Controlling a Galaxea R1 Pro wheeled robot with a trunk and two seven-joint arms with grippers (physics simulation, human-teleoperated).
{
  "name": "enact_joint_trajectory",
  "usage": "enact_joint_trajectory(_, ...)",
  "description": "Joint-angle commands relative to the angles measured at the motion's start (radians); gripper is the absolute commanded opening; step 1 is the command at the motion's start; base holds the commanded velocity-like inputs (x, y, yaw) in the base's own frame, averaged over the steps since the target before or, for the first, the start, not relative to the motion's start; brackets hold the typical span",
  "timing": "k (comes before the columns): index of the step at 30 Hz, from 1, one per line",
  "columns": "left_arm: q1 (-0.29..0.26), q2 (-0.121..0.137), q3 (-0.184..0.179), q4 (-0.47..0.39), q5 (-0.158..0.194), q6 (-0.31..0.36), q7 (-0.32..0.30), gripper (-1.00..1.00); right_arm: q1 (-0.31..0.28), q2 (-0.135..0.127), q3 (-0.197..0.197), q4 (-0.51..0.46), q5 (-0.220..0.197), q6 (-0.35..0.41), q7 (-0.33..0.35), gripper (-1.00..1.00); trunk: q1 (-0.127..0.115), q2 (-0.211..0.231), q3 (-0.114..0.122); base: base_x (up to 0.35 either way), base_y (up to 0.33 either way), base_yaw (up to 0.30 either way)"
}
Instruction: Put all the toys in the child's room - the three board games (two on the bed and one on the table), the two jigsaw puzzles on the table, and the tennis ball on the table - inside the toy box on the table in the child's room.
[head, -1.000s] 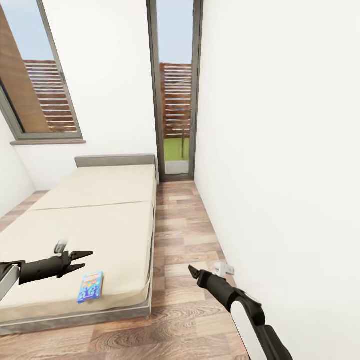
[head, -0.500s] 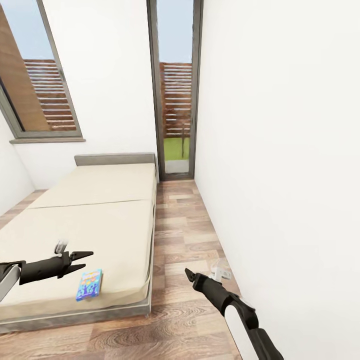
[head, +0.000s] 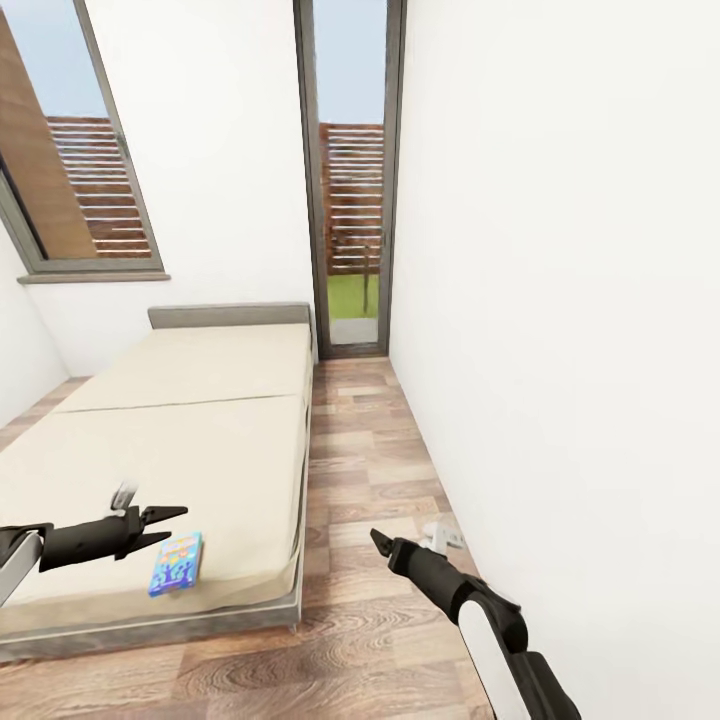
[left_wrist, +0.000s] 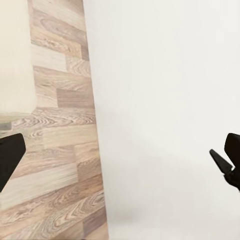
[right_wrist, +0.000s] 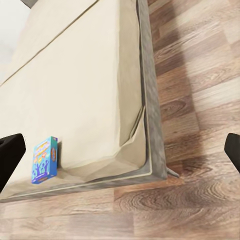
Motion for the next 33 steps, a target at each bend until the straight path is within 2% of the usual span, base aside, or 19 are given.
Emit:
enact_joint_trajectory(1,-0.001,0.001,-0.004,0.001,0.005,0.005,-0.001,1.00,-0.001,0.001,0.000,-0.001,-0.002,0.005,0.000,1.00,0.004,-0.008,-0.004,0.000,0.000,0.000)
enact_joint_trajectory(11,-0.002,0.003,0.005,0.004,0.004,0.005,-0.001,1.00,-0.001,0.014,0.016,0.011,0.009,-0.011,-0.001,1.00,0.042,-0.078,-0.036,0.000,0.000,0.000)
enact_joint_trajectory(25,-0.003,0.009,0.009,0.004,0.013,0.009,-0.003,1.00,-0.001,0.014,0.028,0.019,0.012,-0.188,0.009,1.00,0.096,-0.176,-0.079,0.000,0.000,0.000)
enact_joint_trajectory(33,-0.004,0.014,0.010,0.004,0.015,0.012,-0.005,1.00,-0.001,0.007,0.027,0.001,0.004,-0.199,0.008,1.00,0.127,-0.232,-0.105,0.000,0.000,0.000)
